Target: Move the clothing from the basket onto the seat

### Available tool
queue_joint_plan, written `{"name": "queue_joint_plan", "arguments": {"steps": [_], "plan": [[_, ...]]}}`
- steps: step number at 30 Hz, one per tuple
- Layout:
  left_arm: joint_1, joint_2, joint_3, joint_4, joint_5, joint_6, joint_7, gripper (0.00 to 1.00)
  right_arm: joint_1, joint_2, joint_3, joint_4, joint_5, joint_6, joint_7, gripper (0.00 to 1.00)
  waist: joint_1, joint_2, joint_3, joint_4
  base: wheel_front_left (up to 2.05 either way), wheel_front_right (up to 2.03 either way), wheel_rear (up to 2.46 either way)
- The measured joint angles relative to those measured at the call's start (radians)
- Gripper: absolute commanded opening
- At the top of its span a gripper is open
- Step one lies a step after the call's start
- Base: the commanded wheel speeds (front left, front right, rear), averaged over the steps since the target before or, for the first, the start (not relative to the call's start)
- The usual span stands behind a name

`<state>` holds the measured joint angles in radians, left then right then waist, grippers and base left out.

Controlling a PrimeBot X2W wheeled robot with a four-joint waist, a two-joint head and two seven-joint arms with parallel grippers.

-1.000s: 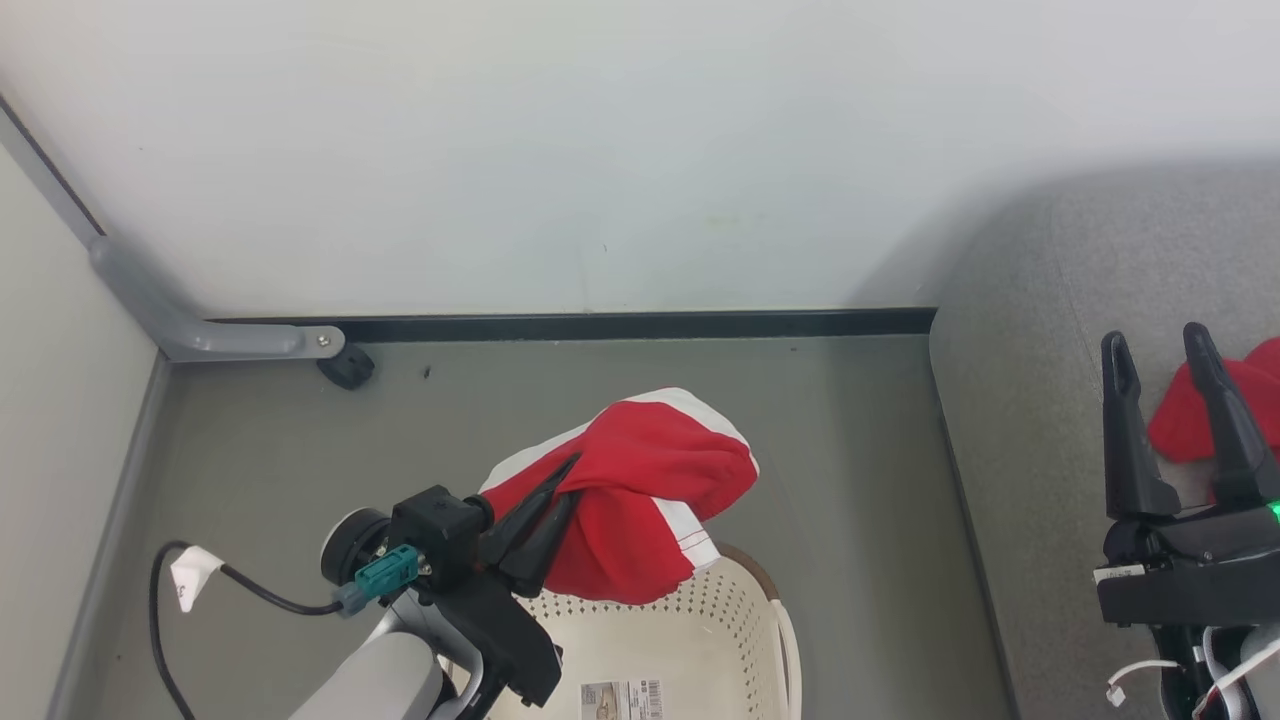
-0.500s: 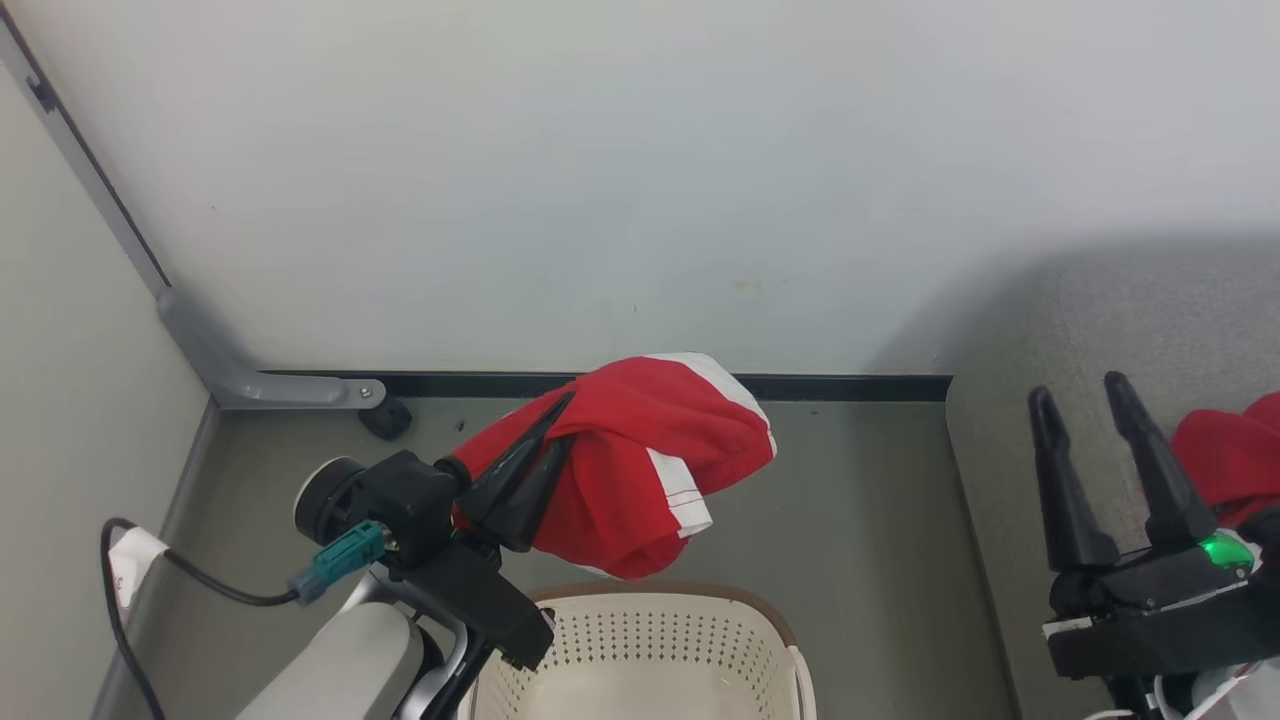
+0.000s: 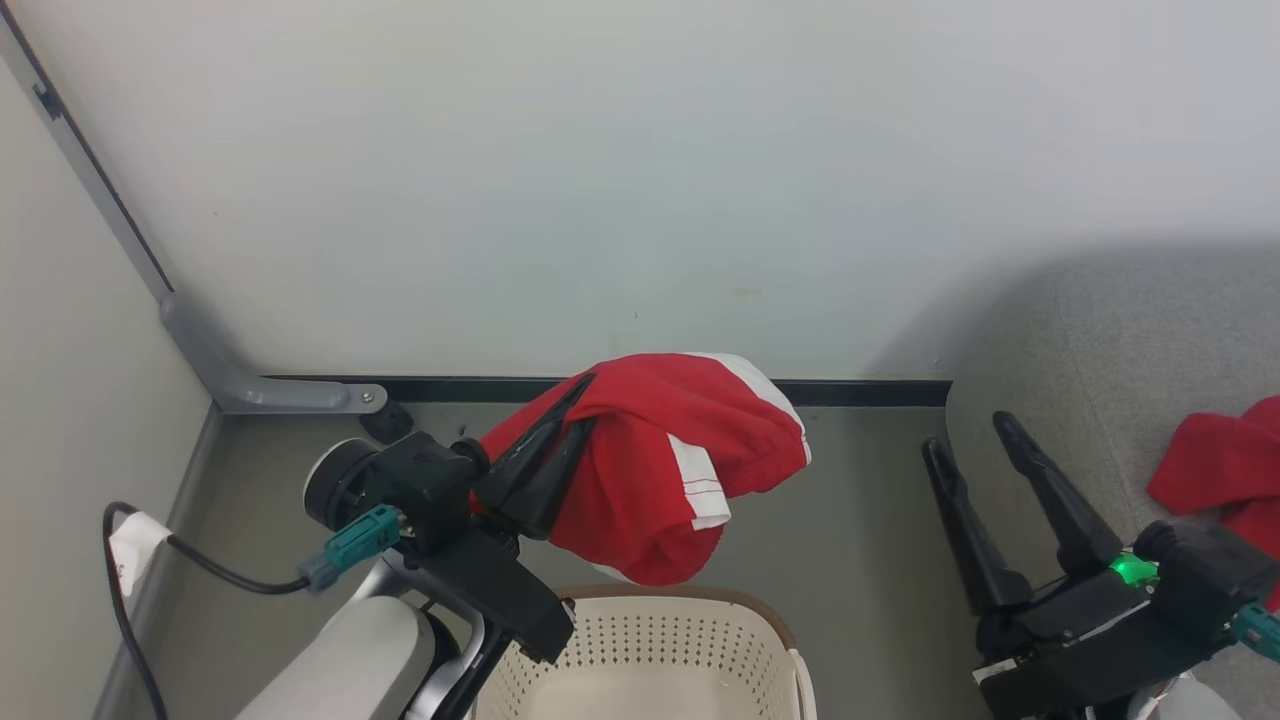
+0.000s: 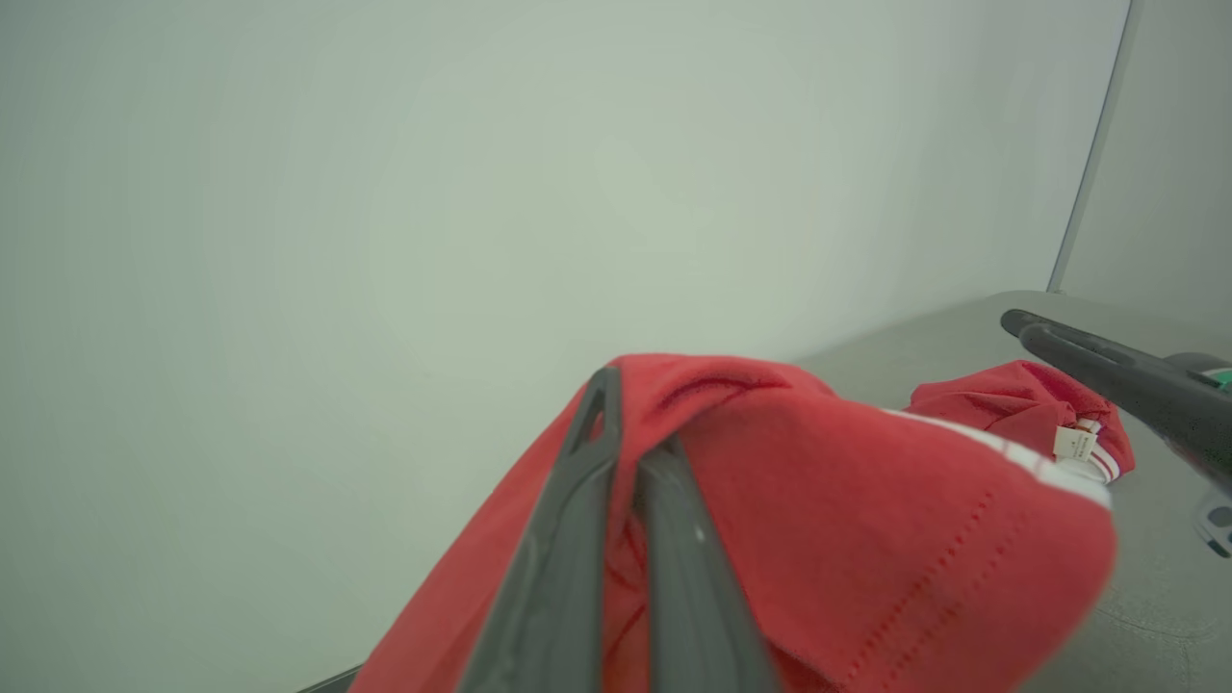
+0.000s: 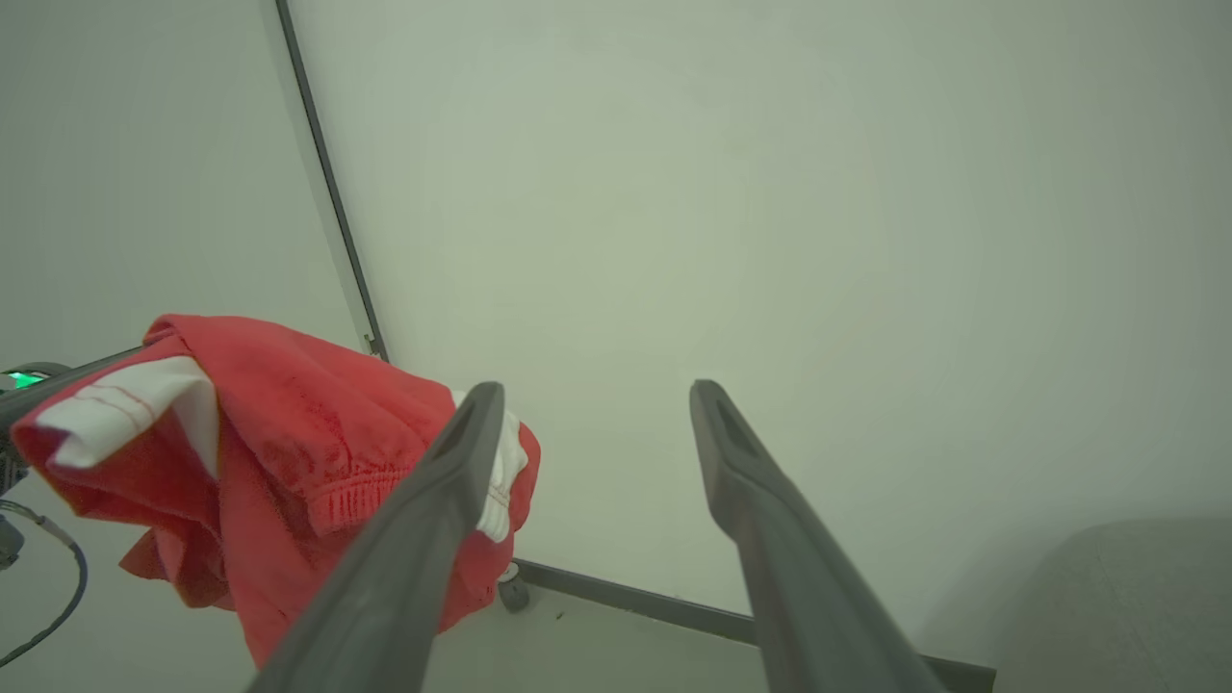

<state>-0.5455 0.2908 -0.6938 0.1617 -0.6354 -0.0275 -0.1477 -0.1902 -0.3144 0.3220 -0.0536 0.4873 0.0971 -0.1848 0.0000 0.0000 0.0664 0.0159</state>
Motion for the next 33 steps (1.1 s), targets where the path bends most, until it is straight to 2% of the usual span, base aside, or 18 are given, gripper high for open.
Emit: {"name": "queue_joint_plan", "arguments": {"steps": [12, 16, 25, 33], "plan": [[-0.003, -0.013, -0.038, -0.024, 0.000, 0.010, 0.064, 0.00, -0.109, -0.003, 0.188, 0.029, -0.061, 0.019, 0.096, 1.00, 0.0000, 0.0000, 0.011, 0.015, 0.00, 0.00, 0.00], [-0.003, -0.026, -0.053, -0.026, 0.000, 0.010, 0.076, 0.00, -0.129, -0.014, 0.224, 0.040, -0.066, 0.023, 0.123, 1.00, 0.0000, 0.0000, 0.014, 0.024, 0.00, 0.00, 0.00], [-0.022, -0.043, -0.071, -0.027, -0.003, 0.008, 0.104, 0.00, -0.214, -0.069, 0.384, 0.078, -0.109, 0.026, 0.203, 1.00, 0.0001, 0.0000, 0.022, 0.064, 0.00, 0.00, 0.00], [-0.022, -0.055, -0.112, -0.027, -0.003, -0.008, 0.121, 0.00, -0.285, -0.074, 0.411, 0.125, -0.111, 0.026, 0.221, 1.00, 0.0001, -0.0001, 0.020, 0.090, 0.00, 0.00, 0.00]]}}
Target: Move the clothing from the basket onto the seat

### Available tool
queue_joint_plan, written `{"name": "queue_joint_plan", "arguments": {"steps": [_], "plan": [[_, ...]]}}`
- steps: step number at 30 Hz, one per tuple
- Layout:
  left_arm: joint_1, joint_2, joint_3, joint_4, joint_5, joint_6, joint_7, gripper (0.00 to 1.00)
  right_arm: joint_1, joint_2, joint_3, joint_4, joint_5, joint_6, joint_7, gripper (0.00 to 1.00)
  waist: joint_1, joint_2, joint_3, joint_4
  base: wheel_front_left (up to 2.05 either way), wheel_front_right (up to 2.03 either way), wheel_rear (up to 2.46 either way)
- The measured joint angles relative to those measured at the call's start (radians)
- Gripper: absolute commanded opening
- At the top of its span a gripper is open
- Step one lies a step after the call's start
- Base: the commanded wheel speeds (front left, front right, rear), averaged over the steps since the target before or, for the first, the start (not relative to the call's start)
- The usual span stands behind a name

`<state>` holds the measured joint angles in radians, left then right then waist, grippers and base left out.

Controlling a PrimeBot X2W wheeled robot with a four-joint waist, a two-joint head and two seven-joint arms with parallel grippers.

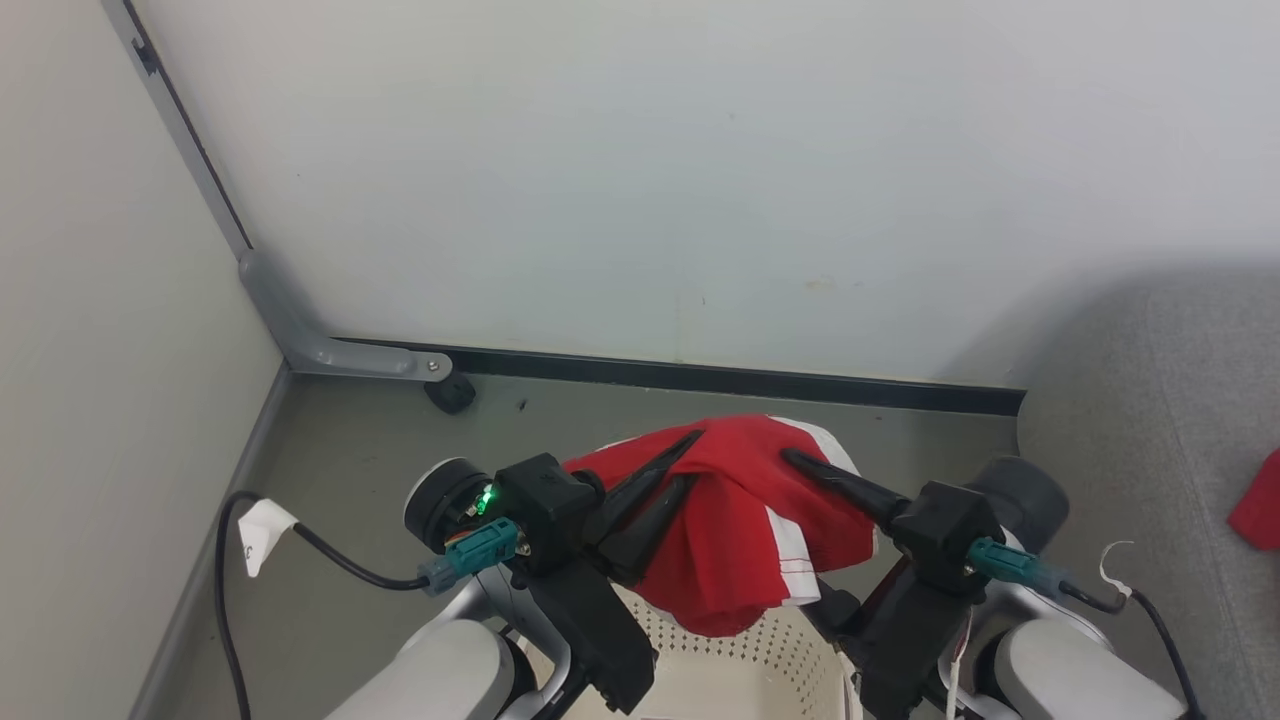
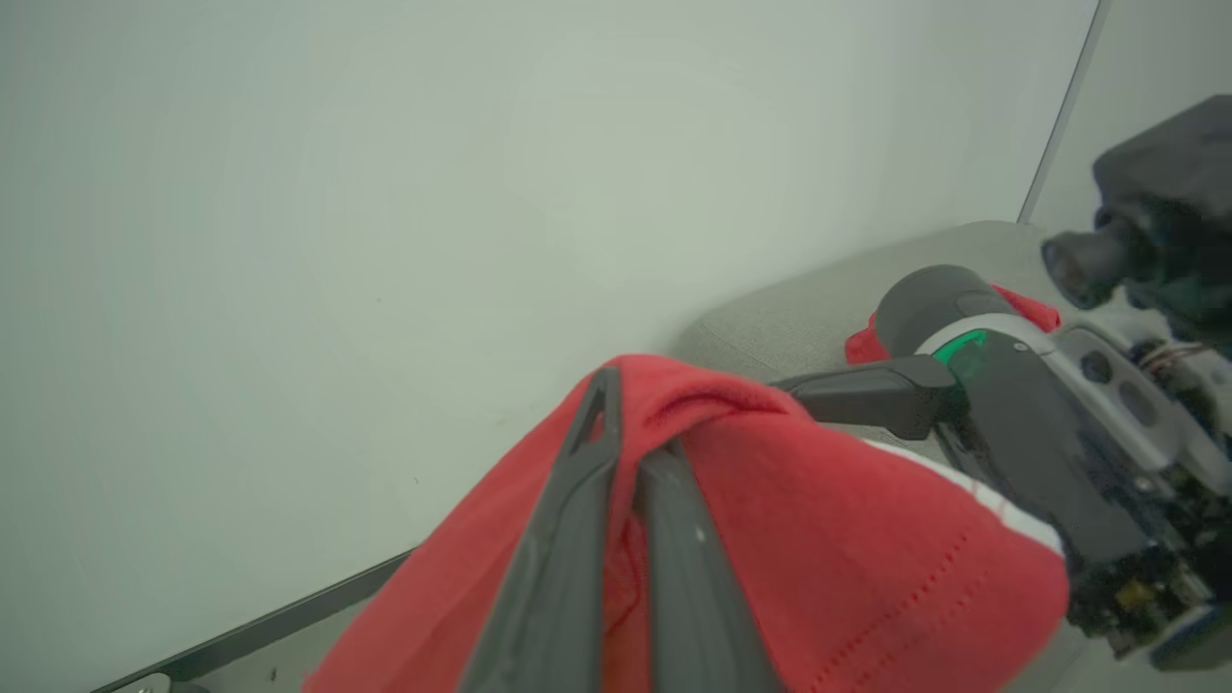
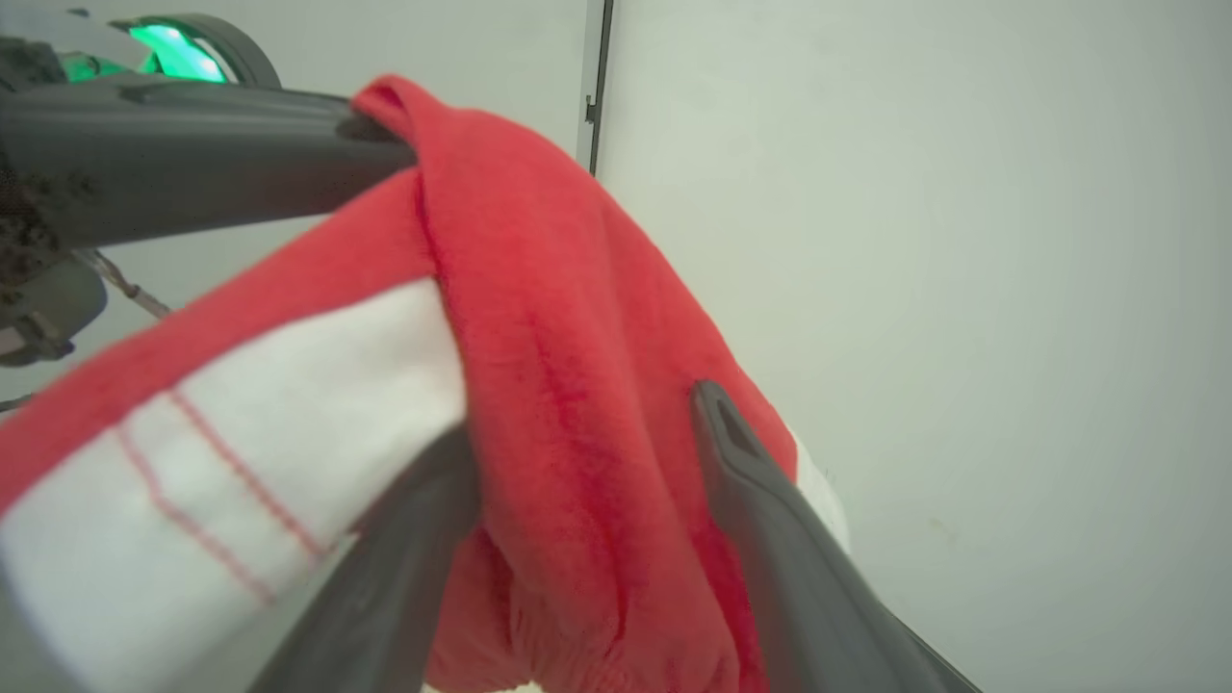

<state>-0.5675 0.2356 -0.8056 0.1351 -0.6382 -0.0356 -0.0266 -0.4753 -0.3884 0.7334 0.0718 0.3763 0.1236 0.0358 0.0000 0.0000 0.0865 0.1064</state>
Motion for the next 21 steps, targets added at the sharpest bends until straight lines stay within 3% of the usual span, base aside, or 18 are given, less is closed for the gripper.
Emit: {"name": "queue_joint_plan", "arguments": {"steps": [6, 7, 9, 21], "plan": [[0.002, -0.001, -0.007, -0.012, 0.000, 0.000, 0.007, 0.00, -0.033, 0.021, 0.047, 0.058, 0.012, 0.000, 0.016, 0.99, 0.0000, 0.0001, -0.001, 0.009, 0.00, 0.00, 0.00], [0.002, -0.001, -0.007, -0.013, 0.000, 0.000, 0.007, 0.00, -0.033, 0.022, 0.050, 0.065, 0.015, 0.000, 0.016, 0.60, 0.0000, 0.0001, -0.001, 0.009, 0.00, 0.00, 0.00], [0.002, 0.000, -0.007, -0.016, 0.000, 0.000, 0.008, 0.00, -0.033, 0.026, 0.052, 0.077, 0.021, 0.000, 0.016, 0.00, 0.0000, 0.0001, 0.001, 0.011, 0.00, 0.00, 0.00], [0.003, 0.012, -0.001, -0.022, 0.000, 0.009, 0.012, 0.00, -0.048, 0.043, 0.006, 0.101, 0.065, 0.000, -0.021, 0.00, 0.0000, 0.0001, 0.010, 0.000, 0.00, 0.00, 0.00]]}}
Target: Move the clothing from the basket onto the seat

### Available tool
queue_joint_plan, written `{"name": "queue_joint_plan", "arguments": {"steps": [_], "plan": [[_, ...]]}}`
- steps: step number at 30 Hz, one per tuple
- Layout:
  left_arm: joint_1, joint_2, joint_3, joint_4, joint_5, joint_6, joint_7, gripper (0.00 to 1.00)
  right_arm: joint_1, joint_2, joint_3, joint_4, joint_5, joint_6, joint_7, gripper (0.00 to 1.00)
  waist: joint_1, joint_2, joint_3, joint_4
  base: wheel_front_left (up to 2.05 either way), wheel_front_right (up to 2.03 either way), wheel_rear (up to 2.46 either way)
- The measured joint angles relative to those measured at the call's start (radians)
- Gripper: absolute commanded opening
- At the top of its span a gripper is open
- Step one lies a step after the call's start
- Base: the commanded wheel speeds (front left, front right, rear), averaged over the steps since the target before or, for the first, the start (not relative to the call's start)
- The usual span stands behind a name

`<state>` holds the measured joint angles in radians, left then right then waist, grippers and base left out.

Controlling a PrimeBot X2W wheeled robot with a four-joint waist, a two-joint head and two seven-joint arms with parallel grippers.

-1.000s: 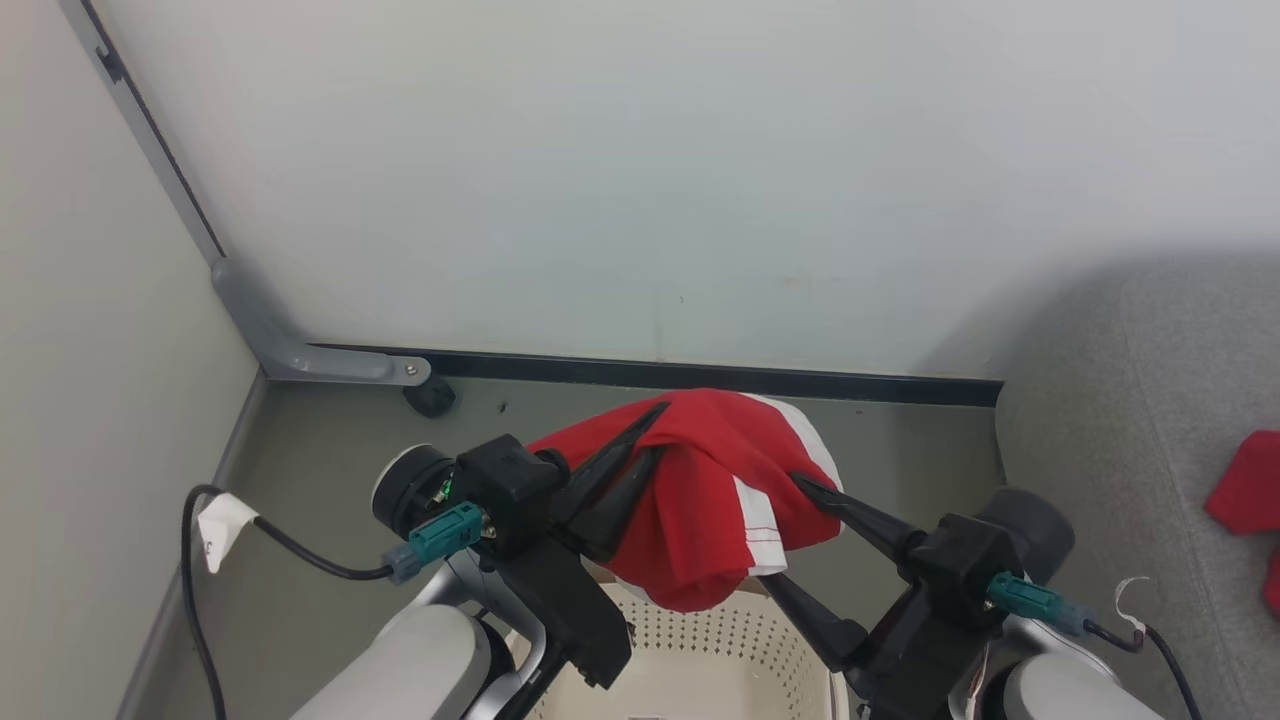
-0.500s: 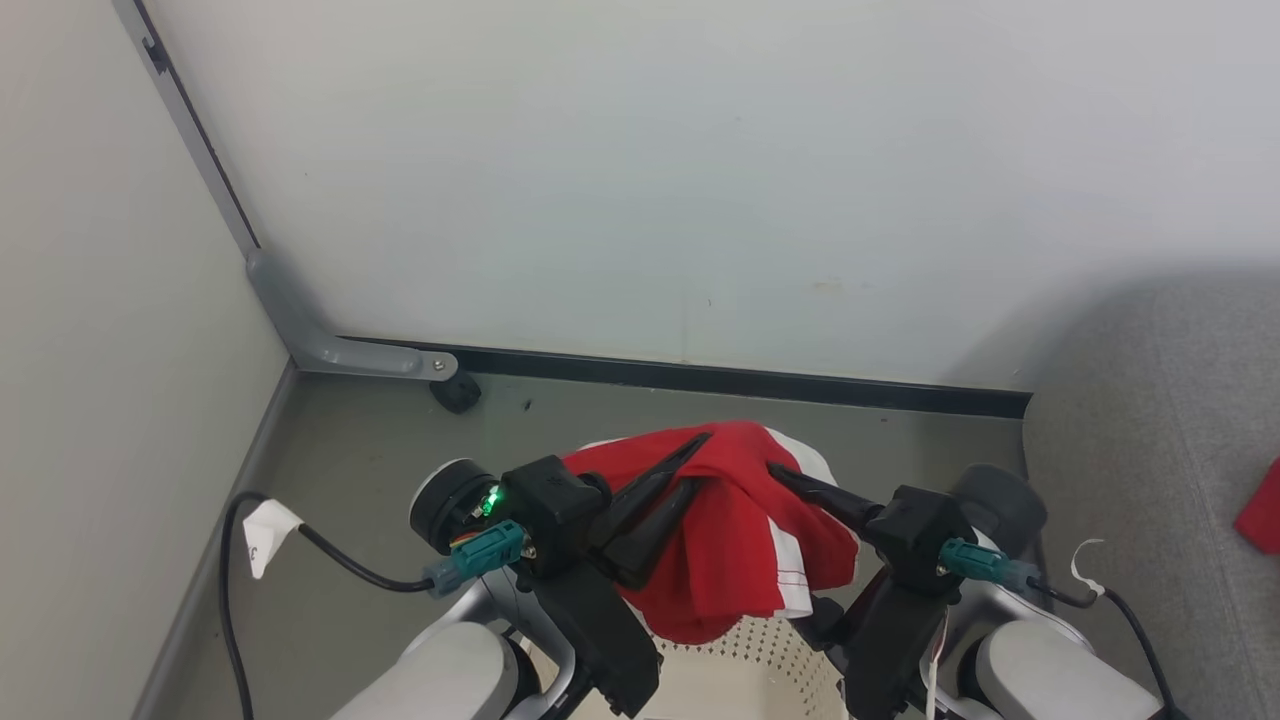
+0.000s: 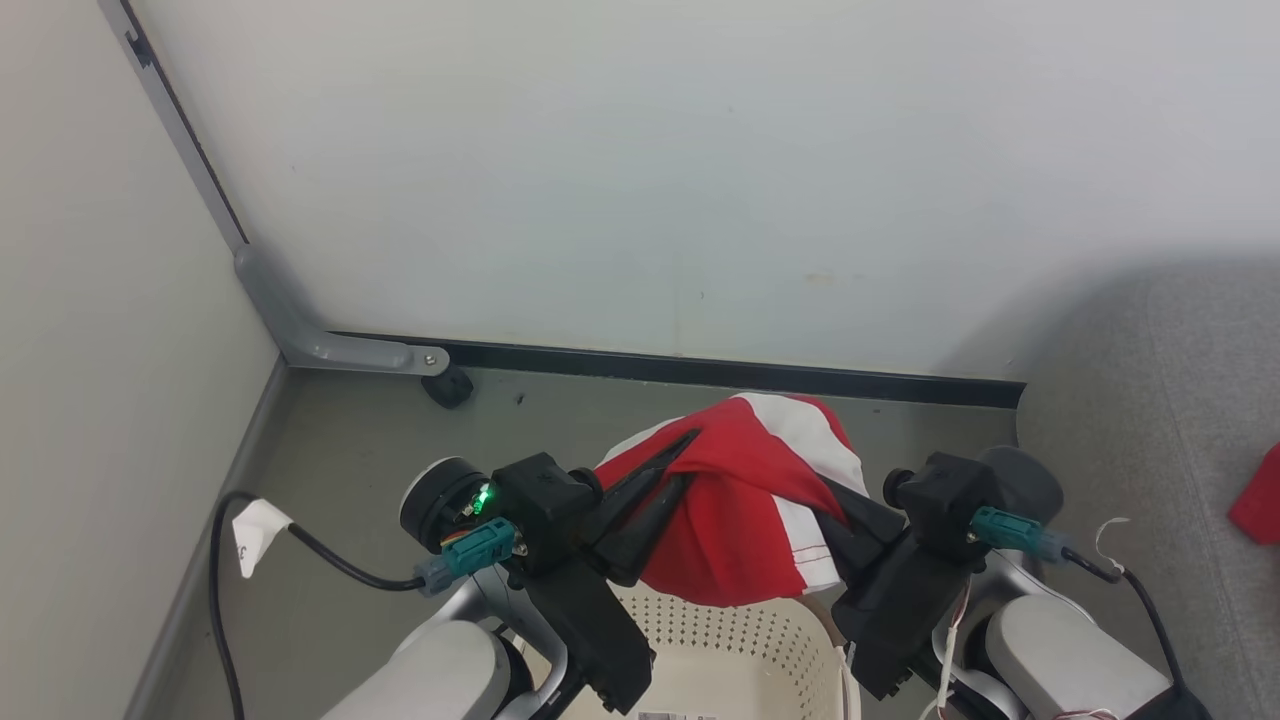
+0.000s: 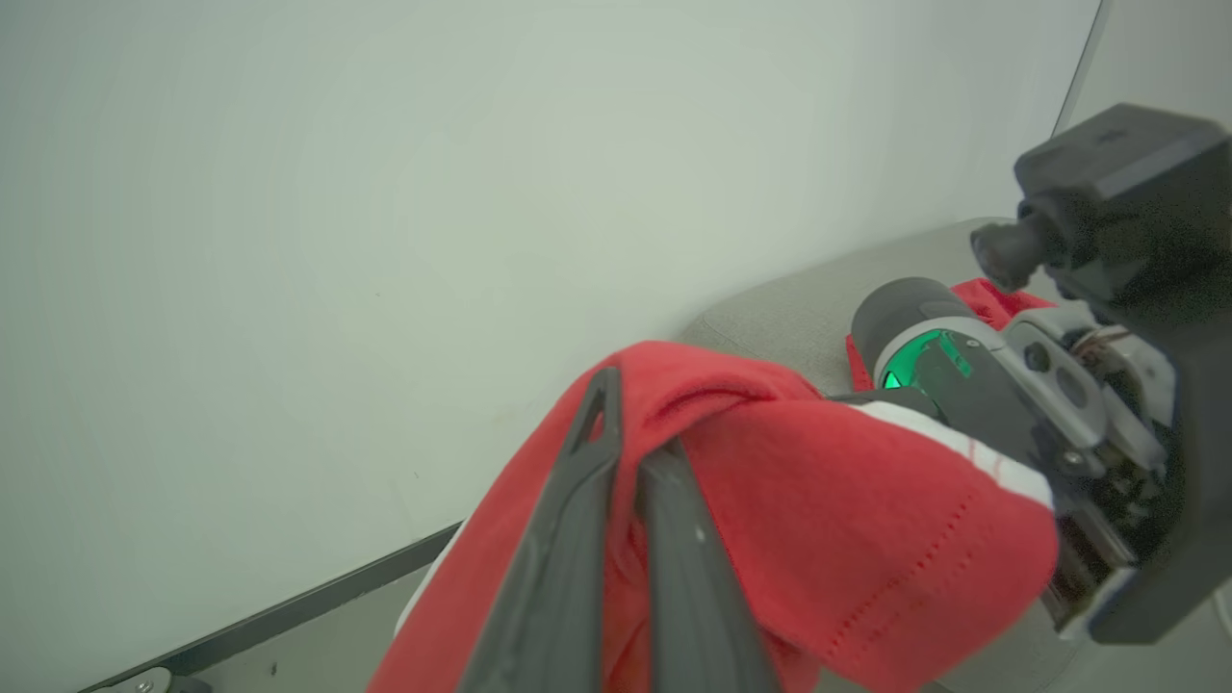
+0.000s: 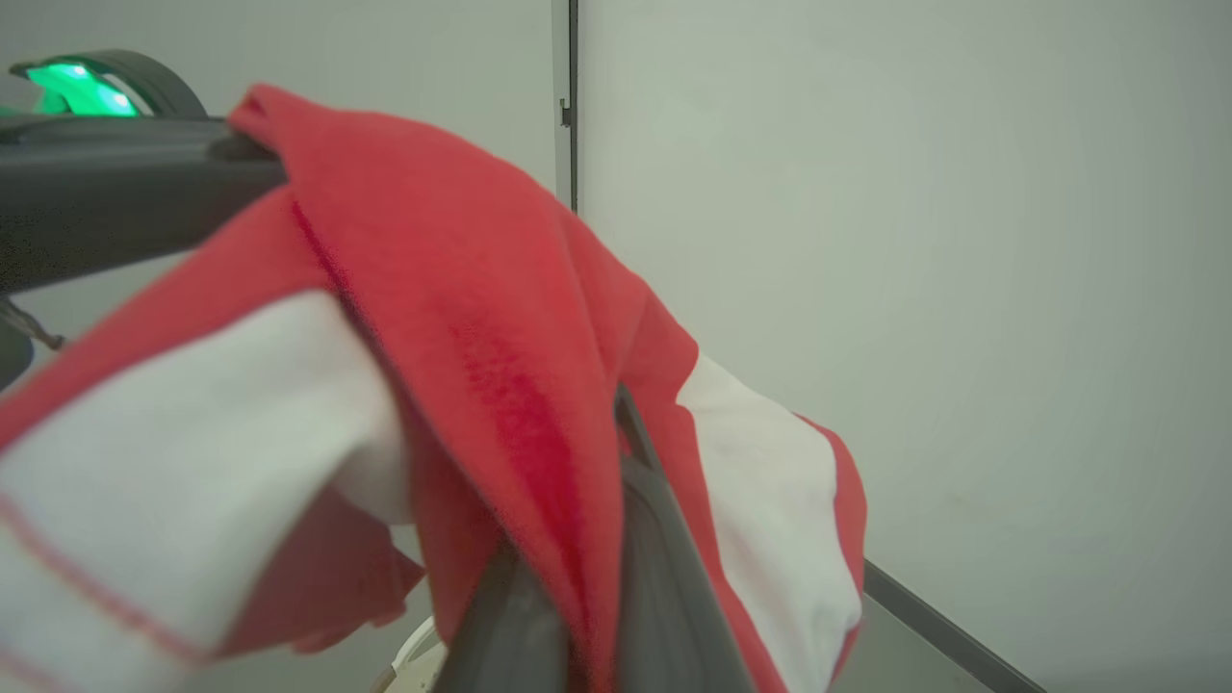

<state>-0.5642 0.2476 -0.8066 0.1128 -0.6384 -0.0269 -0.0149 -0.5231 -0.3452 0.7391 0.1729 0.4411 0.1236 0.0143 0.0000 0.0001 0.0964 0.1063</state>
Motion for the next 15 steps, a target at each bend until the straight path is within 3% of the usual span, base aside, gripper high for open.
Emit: {"name": "queue_joint_plan", "arguments": {"steps": [3, 4, 6, 8, 15], "plan": [[0.000, 0.000, 0.001, 0.000, 0.000, 0.000, 0.000, 0.00, 0.002, 0.000, -0.012, 0.001, 0.006, 0.000, -0.017, 0.00, 0.0000, 0.0000, 0.001, -0.005, 0.00, 0.00, 0.00], [0.000, 0.000, 0.001, 0.000, 0.000, 0.001, 0.000, 0.10, 0.002, 0.001, -0.015, 0.002, 0.009, 0.000, -0.018, 0.00, 0.0000, 0.0000, 0.001, -0.007, 0.00, 0.00, 0.00], [0.000, 0.000, 0.001, 0.000, 0.000, 0.001, 0.000, 0.43, 0.003, 0.004, -0.025, 0.004, 0.017, 0.000, -0.030, 0.00, 0.0000, 0.0000, 0.000, -0.010, 0.00, 0.00, 0.00], [0.001, 0.000, 0.001, 0.000, 0.000, 0.002, 0.000, 1.00, 0.004, 0.007, -0.035, 0.004, 0.022, -0.001, -0.042, 0.00, 0.0000, 0.0000, 0.000, -0.014, 0.00, 0.00, 0.00], [0.027, 0.013, 0.011, -0.006, 0.000, 0.020, 0.000, 1.00, 0.010, 0.004, -0.081, -0.001, 0.038, -0.018, -0.076, 0.00, 0.0000, 0.0000, 0.000, -0.029, 0.00, 0.00, 0.00]]}}
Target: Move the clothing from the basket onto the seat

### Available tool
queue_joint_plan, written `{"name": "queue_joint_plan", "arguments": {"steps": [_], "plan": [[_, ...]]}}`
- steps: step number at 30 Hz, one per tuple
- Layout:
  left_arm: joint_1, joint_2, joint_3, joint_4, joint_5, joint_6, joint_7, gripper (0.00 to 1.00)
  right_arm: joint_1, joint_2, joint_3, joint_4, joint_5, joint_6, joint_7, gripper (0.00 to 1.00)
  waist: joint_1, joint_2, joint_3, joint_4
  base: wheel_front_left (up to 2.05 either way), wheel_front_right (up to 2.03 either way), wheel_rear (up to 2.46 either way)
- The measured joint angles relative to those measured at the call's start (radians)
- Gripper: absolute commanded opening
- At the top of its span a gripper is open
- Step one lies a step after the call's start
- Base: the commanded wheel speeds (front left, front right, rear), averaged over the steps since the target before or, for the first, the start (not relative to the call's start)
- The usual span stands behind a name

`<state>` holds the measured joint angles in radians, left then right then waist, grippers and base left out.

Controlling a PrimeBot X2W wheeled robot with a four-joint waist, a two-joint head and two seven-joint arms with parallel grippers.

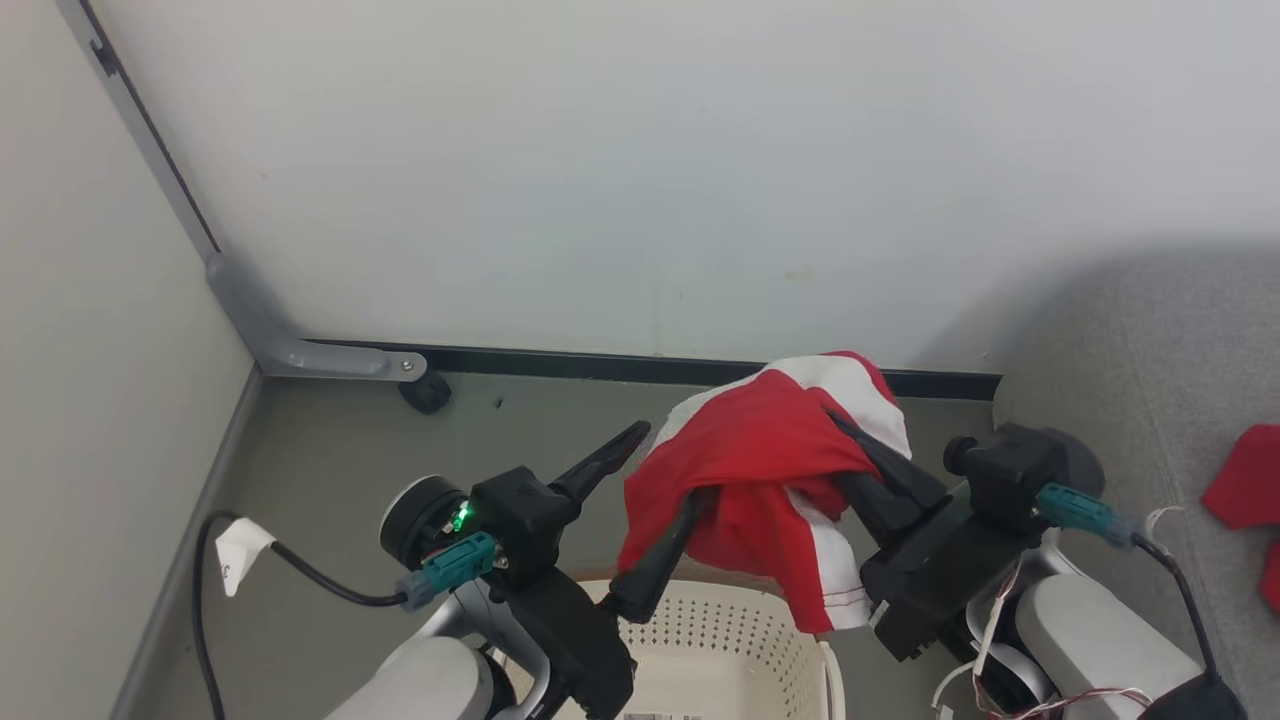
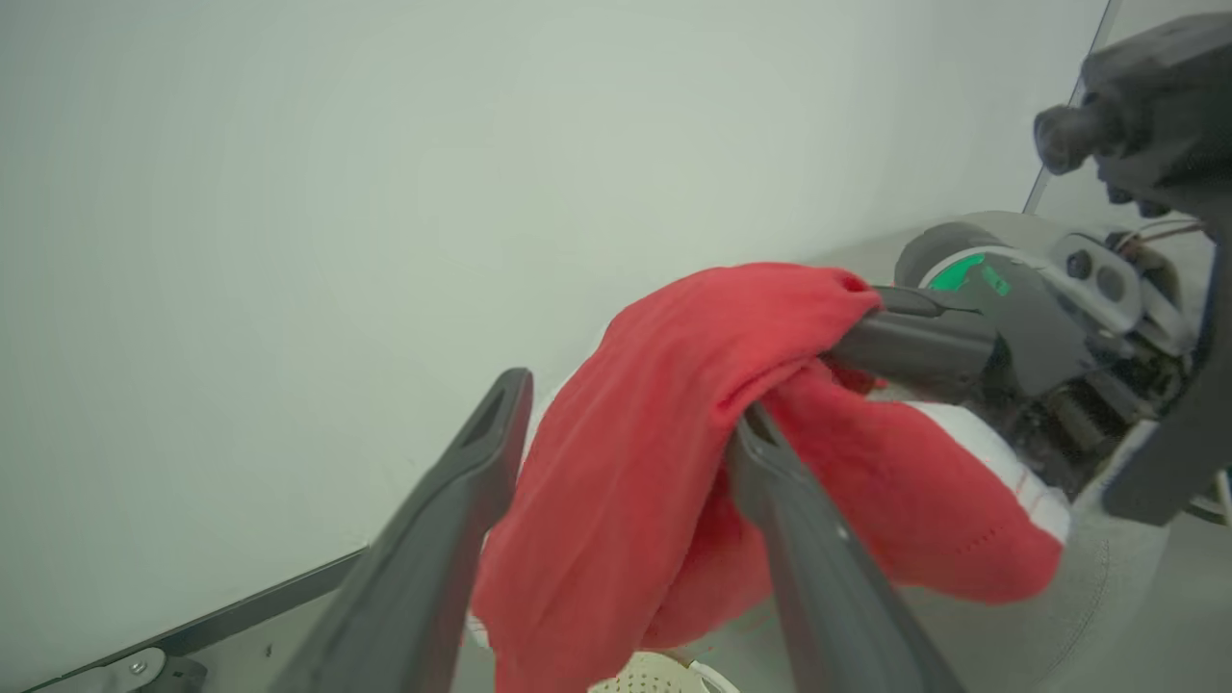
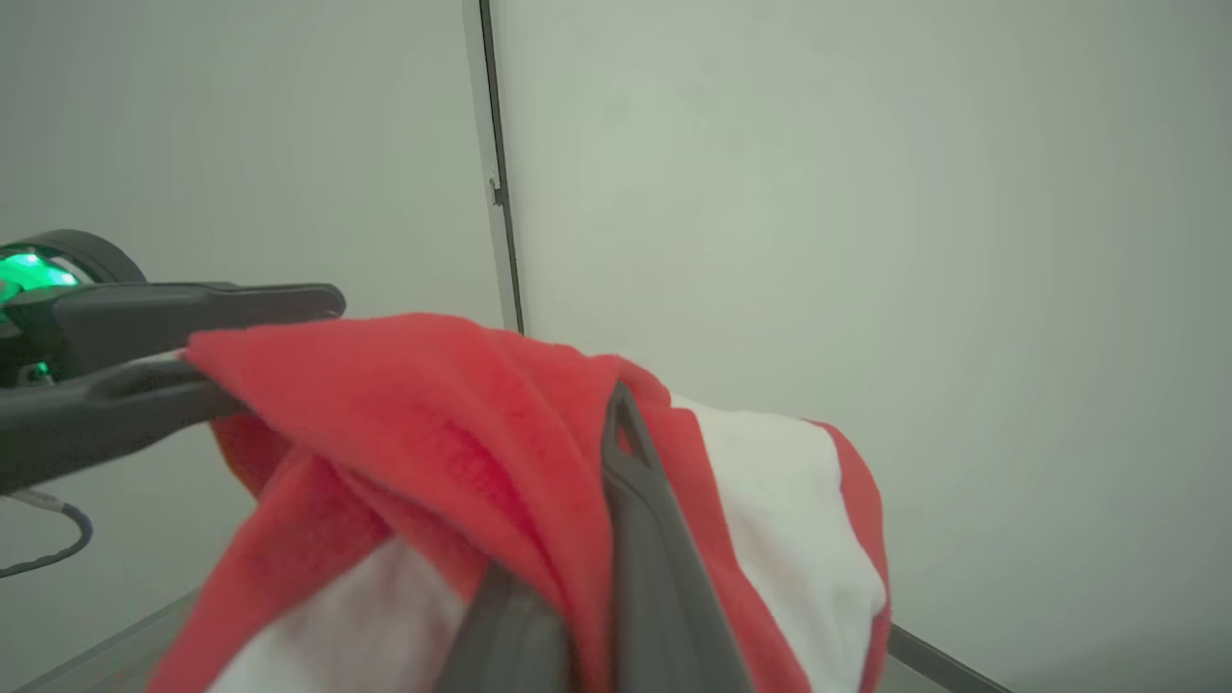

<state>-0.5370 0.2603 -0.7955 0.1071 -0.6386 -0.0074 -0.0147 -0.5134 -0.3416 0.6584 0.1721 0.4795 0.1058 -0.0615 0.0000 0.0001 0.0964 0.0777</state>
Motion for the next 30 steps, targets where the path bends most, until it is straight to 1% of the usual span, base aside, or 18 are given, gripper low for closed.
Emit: {"name": "queue_joint_plan", "arguments": {"steps": [3, 11, 14, 21, 30], "plan": [[0.014, 0.015, 0.004, -0.006, 0.000, 0.002, 0.000, 1.00, 0.000, -0.002, -0.020, -0.005, 0.015, -0.002, -0.016, 0.00, 0.0000, 0.0000, 0.000, -0.014, 0.00, 0.00, 0.00], [0.034, 0.027, 0.006, -0.033, 0.000, 0.016, 0.000, 1.00, 0.006, -0.038, -0.083, -0.018, 0.026, -0.028, -0.047, 0.00, 0.0000, 0.0000, 0.002, -0.064, 0.00, 0.00, 0.00], [0.038, 0.035, 0.006, -0.044, 0.000, 0.016, 0.000, 1.00, 0.020, -0.055, -0.105, -0.025, 0.036, -0.044, -0.058, 0.00, 0.0000, 0.0000, 0.002, -0.087, 0.00, 0.00, 0.00], [0.053, 0.051, -0.001, -0.084, 0.000, 0.017, 0.000, 1.00, 0.050, -0.079, -0.152, -0.073, 0.049, -0.062, -0.098, 0.00, 0.0000, 0.0000, 0.009, -0.143, 0.00, 0.00, 0.00], [0.055, 0.065, -0.004, -0.107, 0.006, 0.016, 0.000, 1.00, 0.086, -0.099, -0.186, -0.105, 0.056, -0.089, -0.118, 0.00, 0.0000, 0.0000, 0.023, -0.217, 0.00, 0.00, 0.00]]}}
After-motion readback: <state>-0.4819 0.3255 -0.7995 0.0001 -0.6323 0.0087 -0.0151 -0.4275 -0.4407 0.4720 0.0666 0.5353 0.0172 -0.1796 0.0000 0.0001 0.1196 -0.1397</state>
